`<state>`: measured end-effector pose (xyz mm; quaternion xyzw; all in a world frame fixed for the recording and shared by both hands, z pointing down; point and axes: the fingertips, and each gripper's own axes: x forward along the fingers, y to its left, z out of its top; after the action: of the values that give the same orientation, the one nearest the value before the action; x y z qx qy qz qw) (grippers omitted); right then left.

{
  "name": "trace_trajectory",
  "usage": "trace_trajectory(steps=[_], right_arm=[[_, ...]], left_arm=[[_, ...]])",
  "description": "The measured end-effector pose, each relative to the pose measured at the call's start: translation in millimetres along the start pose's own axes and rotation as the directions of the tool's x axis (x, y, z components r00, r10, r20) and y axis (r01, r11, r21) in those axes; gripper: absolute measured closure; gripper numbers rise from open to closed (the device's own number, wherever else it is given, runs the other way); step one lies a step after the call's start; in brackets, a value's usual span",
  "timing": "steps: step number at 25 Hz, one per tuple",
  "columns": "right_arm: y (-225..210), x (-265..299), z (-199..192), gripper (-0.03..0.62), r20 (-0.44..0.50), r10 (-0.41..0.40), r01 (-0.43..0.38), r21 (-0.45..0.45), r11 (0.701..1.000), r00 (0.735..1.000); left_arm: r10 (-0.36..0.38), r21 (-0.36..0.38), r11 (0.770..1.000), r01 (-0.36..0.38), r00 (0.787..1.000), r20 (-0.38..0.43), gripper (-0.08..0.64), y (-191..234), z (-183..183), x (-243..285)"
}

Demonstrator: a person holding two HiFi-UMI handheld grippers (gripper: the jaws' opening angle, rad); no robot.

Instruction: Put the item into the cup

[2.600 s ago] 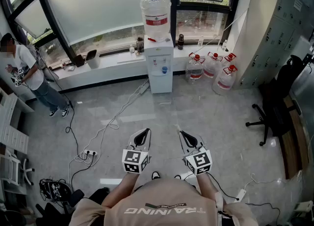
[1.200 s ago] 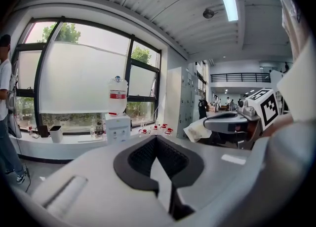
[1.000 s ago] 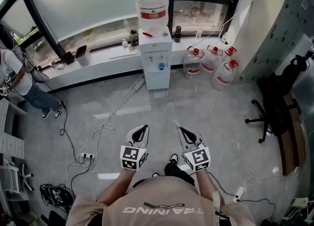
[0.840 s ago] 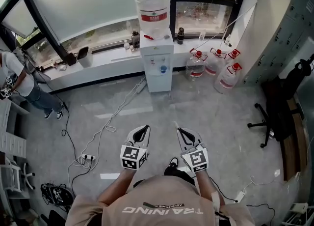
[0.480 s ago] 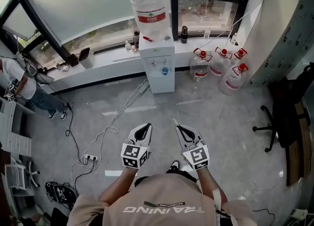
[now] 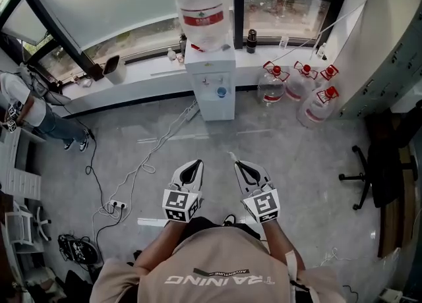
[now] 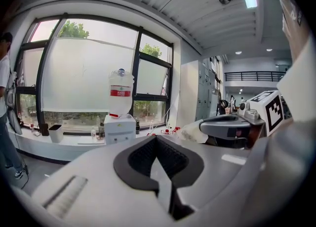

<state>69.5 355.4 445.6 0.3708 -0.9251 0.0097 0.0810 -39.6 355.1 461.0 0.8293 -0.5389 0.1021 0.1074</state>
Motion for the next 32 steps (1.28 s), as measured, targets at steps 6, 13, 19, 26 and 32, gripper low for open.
trace_trajectory(steps=[6, 13, 19, 26, 32], right_arm=[[-5, 28, -6, 0.581, -0.024, 0.021, -0.022, -0.006, 1.000, 0.999], [-18, 75, 10, 0.581, -0.041, -0.054, 0.054, 0.006, 0.999, 0.998], [-31, 118, 26, 0.581, -0.029, -0.130, 0.130, -0.001, 0.992, 0.991], [-30, 158, 28, 0.581, -0.042, -0.202, 0.202, 0.011, 0.979, 0.979], [-41, 177, 22, 0.581, -0.061, -0.222, 0.224, 0.029, 0.974, 0.973]], left_arm=[[0.010, -0.007, 1.000, -0.010, 1.000, -0.012, 0.552, 23, -1, 14], [-0.045, 0.000, 0.999, 0.045, 0.999, -0.013, 0.552, 72, 14, 39], [-0.123, 0.061, 0.991, 0.122, 0.992, 0.023, 0.552, 112, 42, 71], [-0.209, 0.073, 0.976, 0.207, 0.978, 0.025, 0.552, 145, 49, 97], [-0.254, 0.060, 0.966, 0.253, 0.967, 0.011, 0.552, 155, 49, 118]])
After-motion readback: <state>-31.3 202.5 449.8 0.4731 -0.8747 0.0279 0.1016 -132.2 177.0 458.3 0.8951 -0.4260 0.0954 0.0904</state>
